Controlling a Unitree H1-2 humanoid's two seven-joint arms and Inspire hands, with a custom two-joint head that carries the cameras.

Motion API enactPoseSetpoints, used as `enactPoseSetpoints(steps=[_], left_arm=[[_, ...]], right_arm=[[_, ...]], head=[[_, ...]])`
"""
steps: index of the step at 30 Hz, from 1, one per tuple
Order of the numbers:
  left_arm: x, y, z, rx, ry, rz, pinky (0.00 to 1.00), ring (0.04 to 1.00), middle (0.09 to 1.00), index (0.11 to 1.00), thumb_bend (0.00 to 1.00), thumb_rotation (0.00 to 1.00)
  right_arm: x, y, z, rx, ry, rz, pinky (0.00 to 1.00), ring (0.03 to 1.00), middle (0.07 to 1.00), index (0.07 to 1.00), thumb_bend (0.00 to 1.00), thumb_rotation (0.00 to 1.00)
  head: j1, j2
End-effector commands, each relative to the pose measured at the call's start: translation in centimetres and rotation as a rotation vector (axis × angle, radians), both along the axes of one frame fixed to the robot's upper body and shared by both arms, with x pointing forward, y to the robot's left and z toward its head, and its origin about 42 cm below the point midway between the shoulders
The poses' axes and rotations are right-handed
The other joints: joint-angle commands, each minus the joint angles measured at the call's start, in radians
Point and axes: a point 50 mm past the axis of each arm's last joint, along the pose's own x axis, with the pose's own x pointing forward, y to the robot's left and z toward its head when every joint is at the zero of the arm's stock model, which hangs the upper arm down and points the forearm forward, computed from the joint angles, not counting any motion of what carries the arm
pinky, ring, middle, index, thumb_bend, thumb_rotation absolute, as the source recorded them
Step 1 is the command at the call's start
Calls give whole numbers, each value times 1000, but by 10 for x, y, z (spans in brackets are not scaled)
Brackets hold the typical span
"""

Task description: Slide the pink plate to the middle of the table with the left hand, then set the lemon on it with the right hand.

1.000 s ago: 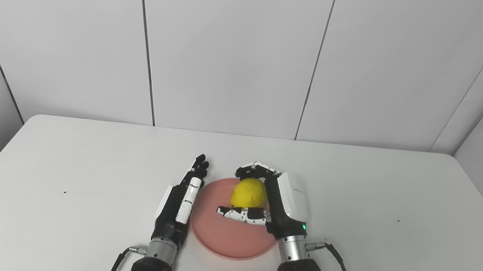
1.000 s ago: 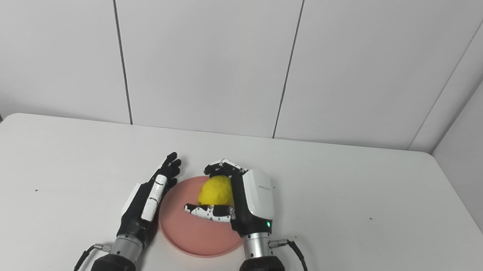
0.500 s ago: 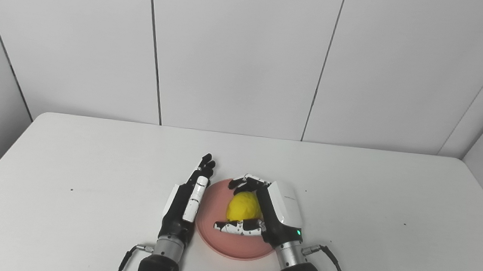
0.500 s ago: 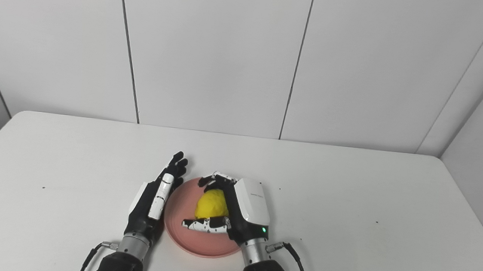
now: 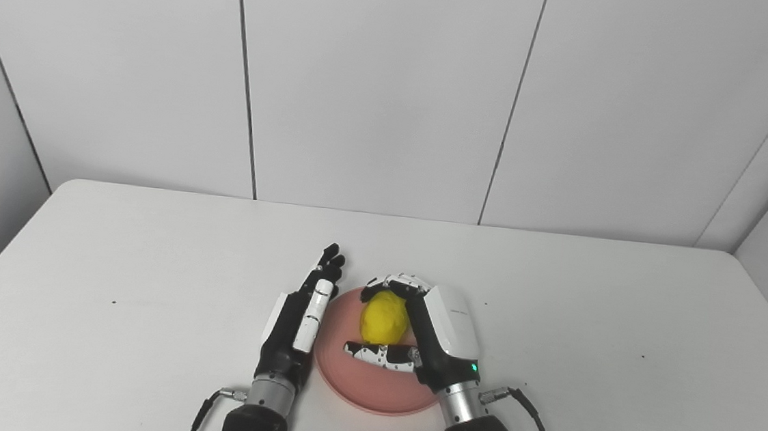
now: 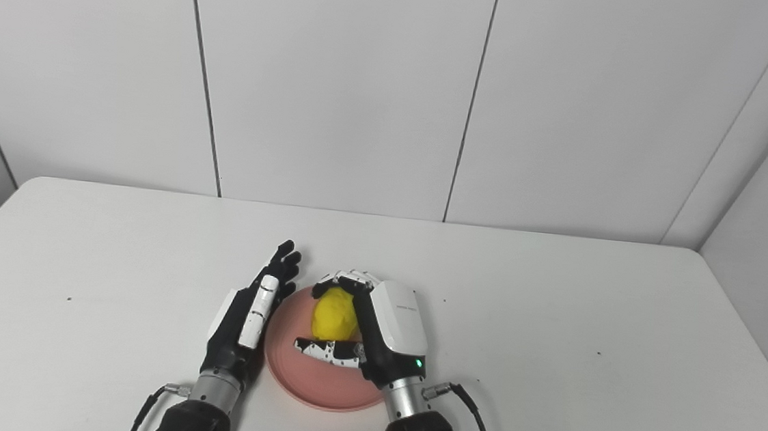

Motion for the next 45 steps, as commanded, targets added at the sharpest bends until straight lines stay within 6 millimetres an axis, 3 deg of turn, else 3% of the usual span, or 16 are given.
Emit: enactPoseSetpoints(steps=[1,2,8,17,19,23,31,35,45], left_arm=[[9,-7,26,-10,-113,-18,945,965,958,941,602,1000],[9,-7,27,-12,-114,-20,944,966,962,939,599,1000],[9,-6,26,-24,-120,-22,960,973,969,946,614,1000],[9,-4,27,-23,-121,-8,955,956,952,943,601,1000],[9,-3,27,-16,-124,-5,945,948,945,943,590,1000],[9,0,27,-4,-122,3,960,948,942,940,595,1000],[8,4,28,8,-103,9,999,970,953,941,635,1000],[8,8,28,6,-101,14,1000,976,953,938,633,1000],[10,23,26,-15,-97,23,1000,973,963,952,641,1000]], right_arm=[[2,-1,12,26,-74,22,683,745,771,766,619,347],[2,-1,12,30,-76,21,683,761,792,794,631,432],[-5,-1,19,73,-113,30,704,794,845,838,655,588],[-17,-11,34,192,-216,17,713,799,848,857,651,632],[-19,-16,37,206,-210,-13,741,812,855,876,652,723],[-19,-29,39,240,-166,-75,769,831,867,894,657,799],[-19,-54,30,358,-13,-132,821,872,878,904,606,890],[-16,-60,26,434,43,-134,840,884,884,912,584,988],[-15,-61,15,549,145,-101,883,925,926,935,549,1000]], head=[[-4,2],[-4,2],[-5,1],[-10,4],[-10,4],[-15,7],[-26,10],[-36,10],[-51,10]])
